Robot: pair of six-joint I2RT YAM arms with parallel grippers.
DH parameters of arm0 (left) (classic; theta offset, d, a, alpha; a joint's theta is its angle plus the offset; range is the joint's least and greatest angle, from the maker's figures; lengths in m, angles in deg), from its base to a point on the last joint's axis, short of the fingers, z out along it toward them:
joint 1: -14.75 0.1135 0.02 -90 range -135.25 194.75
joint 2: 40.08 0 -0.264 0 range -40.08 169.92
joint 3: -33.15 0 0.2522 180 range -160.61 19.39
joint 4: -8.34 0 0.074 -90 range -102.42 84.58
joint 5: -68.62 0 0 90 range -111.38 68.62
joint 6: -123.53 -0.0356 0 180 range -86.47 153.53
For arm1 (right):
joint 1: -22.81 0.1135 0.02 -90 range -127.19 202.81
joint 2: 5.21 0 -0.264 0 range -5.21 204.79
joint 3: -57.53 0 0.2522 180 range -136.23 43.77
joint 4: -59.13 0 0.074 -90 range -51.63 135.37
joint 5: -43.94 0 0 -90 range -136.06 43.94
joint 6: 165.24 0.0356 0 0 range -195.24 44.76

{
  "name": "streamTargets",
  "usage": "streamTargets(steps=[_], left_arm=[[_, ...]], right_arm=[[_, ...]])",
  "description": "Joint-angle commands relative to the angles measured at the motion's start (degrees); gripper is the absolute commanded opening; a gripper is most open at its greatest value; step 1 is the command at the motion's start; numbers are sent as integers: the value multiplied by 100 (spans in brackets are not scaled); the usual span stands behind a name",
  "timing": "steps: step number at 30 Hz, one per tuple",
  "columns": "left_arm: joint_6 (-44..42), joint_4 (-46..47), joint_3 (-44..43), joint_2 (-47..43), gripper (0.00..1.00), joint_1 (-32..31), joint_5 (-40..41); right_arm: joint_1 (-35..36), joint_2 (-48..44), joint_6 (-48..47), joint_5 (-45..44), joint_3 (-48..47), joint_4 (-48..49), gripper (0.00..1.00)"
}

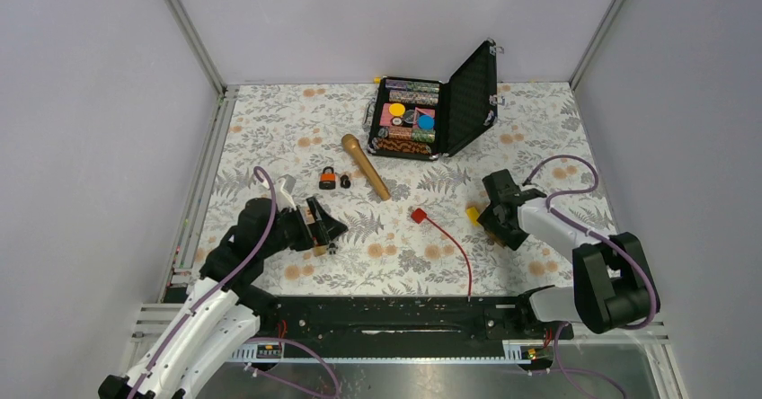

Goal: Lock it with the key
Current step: Pick up the lock from the center of the board.

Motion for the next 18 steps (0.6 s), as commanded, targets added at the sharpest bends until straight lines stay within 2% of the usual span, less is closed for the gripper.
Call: streamTargets(steps=[1,7,10,14,18], left_arm=[[-68,434,40,140,99,23,-301],[-87,486,37,231,99,26,-449],[-62,741,109,211,99,23,-702],[30,1118,118,248,99,11,-894],[154,1623,-30,438,99,-101,-1009]], right_arm=[[-20,-828,179,168,63,177,45],[-21,-2165,512,864,174,213,45],[-14,-2722,837,1202,359,581,45],[-12,-2996,1059,1813,382,960,45],[54,-3133,1535,2640,670,1867,42]])
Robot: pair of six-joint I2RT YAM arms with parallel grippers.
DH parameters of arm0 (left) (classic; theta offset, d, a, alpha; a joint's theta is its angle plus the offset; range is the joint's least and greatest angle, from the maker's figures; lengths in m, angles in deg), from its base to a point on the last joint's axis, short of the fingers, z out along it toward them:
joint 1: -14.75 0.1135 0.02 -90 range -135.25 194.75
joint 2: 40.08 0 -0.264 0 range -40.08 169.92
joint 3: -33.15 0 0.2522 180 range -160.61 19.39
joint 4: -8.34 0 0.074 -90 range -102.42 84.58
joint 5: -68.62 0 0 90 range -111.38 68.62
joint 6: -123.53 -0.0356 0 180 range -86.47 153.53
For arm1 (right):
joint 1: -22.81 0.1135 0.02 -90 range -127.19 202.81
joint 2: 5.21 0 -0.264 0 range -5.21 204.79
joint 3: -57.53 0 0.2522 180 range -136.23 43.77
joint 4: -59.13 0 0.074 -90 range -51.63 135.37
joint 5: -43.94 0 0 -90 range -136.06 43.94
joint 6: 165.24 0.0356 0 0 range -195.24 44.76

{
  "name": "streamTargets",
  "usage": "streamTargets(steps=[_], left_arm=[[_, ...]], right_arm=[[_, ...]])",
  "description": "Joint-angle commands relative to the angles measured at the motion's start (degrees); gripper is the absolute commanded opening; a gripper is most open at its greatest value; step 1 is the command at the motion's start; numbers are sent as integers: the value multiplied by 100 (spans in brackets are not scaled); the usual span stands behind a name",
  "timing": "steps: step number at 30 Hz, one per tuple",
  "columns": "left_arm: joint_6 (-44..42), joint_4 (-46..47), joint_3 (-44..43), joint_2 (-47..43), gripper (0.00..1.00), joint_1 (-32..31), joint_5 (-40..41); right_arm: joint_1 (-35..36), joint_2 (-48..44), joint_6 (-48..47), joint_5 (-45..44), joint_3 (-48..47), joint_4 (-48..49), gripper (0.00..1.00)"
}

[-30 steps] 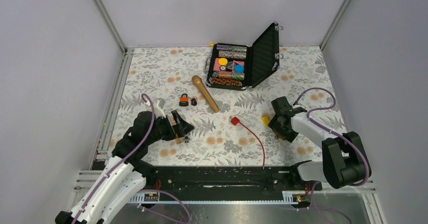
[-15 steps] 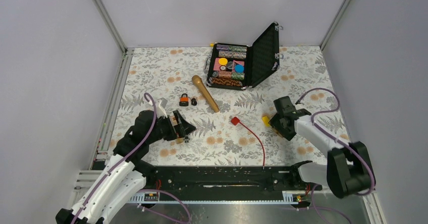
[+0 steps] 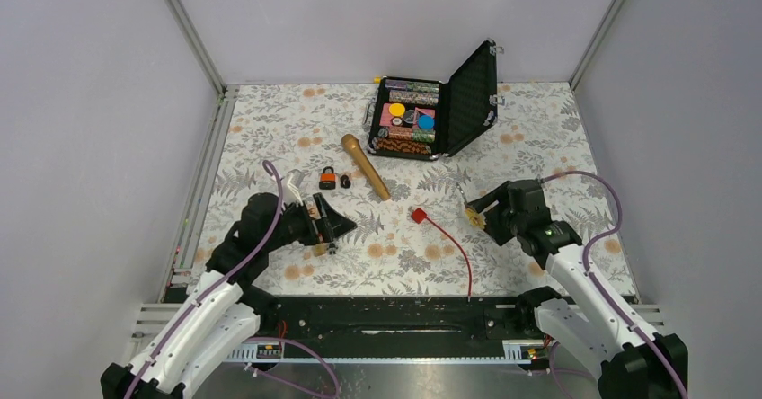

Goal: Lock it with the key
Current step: Pick up the lock from the center of the board.

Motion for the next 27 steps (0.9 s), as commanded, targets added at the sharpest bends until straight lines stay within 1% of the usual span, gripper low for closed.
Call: streamTargets(steps=[1,4,8,12,16,19,23,27], left_arm=[[123,998,-212,227,99,-163,-316],[178,1589,-290,519,99,-575,-142],[164,2444,-445,1166,99,-1233,137],[344,3269,-557,1699,98,-1633,503],[1120,3965,-550,1844,97,-1719,1136],[1637,4476,-425,1883,96,-1773,1517],[1772,4699,-505,2031,92,-1806,1665],[1761,4664,-722,2226,88,-1833,1770]], right_arm=[[74,-187,725,1161,117,1438,42],[175,-136,905,1616,226,2102,42],[378,19,1262,2132,371,3137,42],[728,162,1479,2379,288,3814,42],[1095,268,1775,2537,203,4433,42],[1289,342,2192,2506,277,5033,42],[1427,396,2518,2561,227,5503,42],[1483,350,2546,2638,57,5501,42]])
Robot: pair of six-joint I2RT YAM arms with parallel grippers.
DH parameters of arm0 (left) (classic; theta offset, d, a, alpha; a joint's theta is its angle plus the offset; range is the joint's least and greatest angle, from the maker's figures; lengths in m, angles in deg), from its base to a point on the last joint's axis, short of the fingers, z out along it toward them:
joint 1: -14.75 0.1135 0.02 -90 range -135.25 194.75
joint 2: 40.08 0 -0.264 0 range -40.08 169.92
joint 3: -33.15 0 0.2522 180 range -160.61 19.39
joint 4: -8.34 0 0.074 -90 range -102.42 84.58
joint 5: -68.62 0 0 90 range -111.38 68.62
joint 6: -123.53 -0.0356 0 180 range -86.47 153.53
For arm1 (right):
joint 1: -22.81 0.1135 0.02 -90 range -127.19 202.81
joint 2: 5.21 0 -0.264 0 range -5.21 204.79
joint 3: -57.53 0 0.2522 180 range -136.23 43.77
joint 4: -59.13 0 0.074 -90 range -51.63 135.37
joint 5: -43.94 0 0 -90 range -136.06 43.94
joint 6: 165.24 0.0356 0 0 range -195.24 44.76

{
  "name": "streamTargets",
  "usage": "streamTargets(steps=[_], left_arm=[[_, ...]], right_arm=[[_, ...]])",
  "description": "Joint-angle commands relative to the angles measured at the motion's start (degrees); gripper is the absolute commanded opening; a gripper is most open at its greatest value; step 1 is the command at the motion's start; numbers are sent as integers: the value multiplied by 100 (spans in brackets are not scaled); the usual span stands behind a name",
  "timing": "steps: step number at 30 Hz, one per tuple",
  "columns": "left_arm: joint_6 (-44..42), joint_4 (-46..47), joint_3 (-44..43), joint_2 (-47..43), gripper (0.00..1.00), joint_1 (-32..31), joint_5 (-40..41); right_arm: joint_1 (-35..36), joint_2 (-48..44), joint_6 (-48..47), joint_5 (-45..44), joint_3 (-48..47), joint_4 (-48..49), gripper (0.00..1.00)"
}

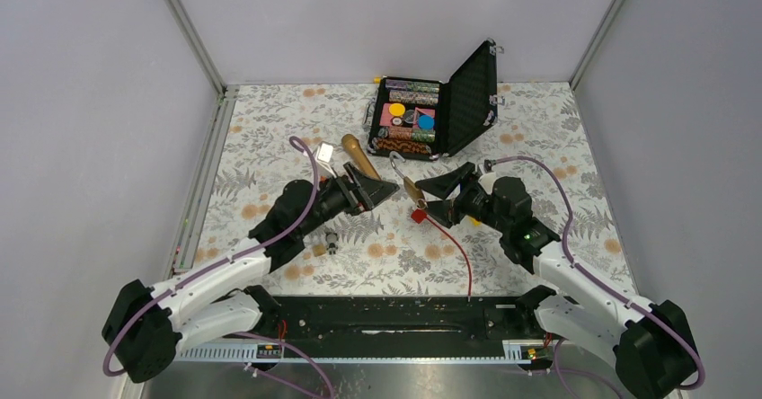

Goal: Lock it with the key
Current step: Pick up the lock from the center of the board.

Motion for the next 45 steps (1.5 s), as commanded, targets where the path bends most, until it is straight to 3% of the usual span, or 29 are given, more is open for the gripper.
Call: streamTargets(steps=[1,9,13,18,21,25,33,35,40,42,45], left_arm=[[180,522,-390,186,86,-42,446],[496,641,-626,433,84,-52,1091],[921,371,-719,618,73,-63,1422],[1014,301,-930,854,62,-78,1272],[1006,411,-951,927,50,-79,1200],[1005,494,-927,973,44,-77,1165],[964,860,-971,1199,46,-80,936],[987,972,-984,1245,40,-81,873],[960,1032,-918,1180,1,-76,871],[856,927,-915,1112,0,-79,871],[468,573,-1014,968,0,-76,893]], right_arm=[[101,-133,377,289,-449,1084,42],[167,-286,429,441,-537,1072,42],[175,-279,475,537,-567,1083,40],[184,-225,574,622,-597,1261,40],[193,-216,573,630,-610,1276,40],[215,-175,640,690,-600,1383,40],[264,-143,612,781,-519,1450,38],[264,-137,610,781,-494,1452,38],[264,-104,537,740,-411,1366,39],[264,-148,366,663,-406,1098,41],[263,-375,-94,429,-417,358,53]])
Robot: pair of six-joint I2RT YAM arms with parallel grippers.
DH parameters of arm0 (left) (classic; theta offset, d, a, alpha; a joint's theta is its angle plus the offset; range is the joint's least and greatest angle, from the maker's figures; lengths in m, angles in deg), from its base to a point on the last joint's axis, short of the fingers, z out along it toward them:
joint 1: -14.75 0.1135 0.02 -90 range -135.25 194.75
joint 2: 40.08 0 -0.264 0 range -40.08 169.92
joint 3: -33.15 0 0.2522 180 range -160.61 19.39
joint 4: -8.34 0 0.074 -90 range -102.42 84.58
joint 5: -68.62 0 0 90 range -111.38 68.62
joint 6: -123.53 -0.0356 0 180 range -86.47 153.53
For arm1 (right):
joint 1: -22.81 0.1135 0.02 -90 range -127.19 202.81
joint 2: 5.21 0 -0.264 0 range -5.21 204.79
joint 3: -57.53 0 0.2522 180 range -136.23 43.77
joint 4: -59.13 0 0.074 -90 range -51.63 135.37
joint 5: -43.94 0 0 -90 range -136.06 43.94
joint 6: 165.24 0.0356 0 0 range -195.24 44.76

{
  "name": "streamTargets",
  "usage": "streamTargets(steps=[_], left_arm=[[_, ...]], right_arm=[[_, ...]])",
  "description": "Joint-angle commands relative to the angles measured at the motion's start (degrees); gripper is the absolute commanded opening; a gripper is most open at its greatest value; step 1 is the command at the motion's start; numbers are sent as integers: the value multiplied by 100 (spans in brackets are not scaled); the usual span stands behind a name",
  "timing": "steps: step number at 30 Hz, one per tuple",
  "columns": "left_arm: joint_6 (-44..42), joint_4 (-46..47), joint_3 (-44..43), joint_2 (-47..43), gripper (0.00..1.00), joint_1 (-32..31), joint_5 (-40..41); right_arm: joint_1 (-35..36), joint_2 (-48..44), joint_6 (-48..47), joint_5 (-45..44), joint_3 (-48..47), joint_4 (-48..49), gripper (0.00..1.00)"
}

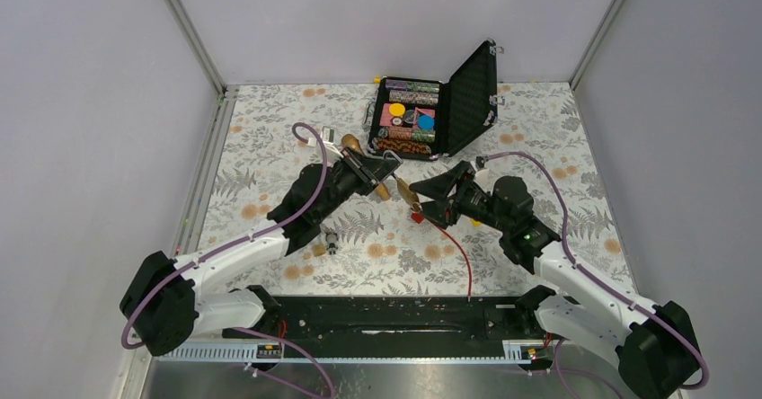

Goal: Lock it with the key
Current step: Pick up the lock from the center of the board, then lock the lock.

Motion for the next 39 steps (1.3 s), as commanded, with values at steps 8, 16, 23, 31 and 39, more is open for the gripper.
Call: streamTargets(steps=[8,16,23,31,39], left_arm=[[-2654,-2338,-1061,-814,0,-13,-67],[-4067,-3968,-1834,-1031,0,-30,-849],[-4591,-4454,-1954,-1282,0,-91,-1497],[-5087,-4467,-1848,-1715,0,-132,-2699],[-5361,-4480,-1792,-1987,0,-161,-3515]], right_arm=[[63,-1321,-3579,-1591,-989,-3295,75],[147,-1048,-5114,-230,-1485,-2579,81],[562,-344,-6204,-14,-2187,-2584,85],[1030,394,-7417,680,-2577,-2367,86],[1317,951,-8192,1265,-3123,-2816,66]])
